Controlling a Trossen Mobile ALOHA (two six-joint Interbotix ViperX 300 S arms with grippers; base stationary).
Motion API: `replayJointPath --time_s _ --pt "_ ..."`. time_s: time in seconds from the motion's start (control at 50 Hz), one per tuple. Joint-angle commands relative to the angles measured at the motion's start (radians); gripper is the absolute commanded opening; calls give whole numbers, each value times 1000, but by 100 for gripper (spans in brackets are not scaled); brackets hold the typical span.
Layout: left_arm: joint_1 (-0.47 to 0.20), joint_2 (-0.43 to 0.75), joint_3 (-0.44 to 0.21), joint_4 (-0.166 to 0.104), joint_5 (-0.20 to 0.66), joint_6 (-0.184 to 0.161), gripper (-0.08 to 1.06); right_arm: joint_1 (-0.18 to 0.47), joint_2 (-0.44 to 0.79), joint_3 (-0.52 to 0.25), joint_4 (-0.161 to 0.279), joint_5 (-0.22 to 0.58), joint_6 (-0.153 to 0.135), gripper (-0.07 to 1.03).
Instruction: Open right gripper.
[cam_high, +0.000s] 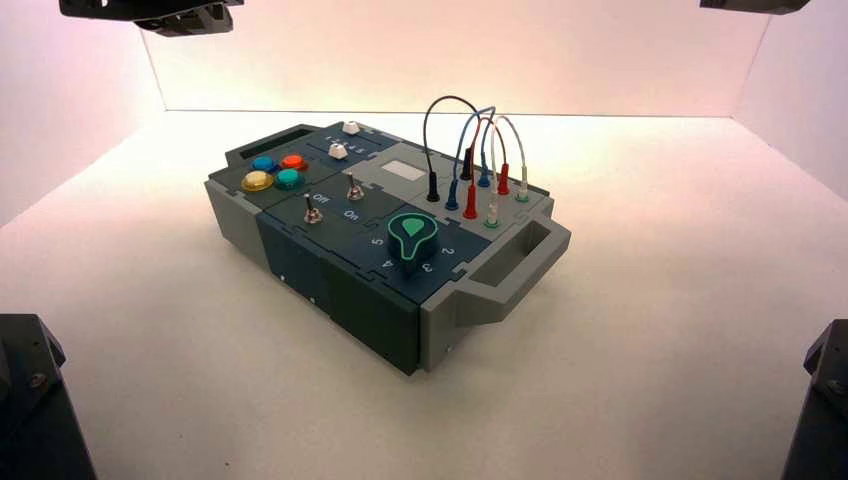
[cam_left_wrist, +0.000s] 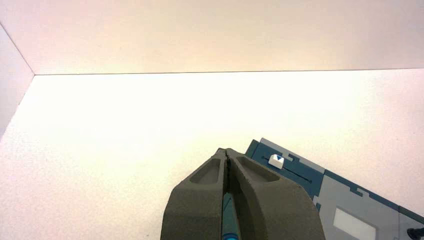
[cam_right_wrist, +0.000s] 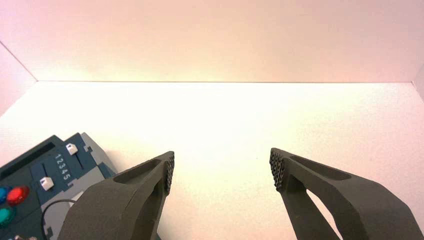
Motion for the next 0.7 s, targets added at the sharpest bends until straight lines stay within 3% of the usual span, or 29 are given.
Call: replayJointPath --time_s 0.02,0.7 --pt "5 -6 -31 2 -11 5 -3 0 -6 -23 2 -5 2 99" --pt "6 -25 -28 2 0 6 -3 2 15 -17 5 -32 5 99"
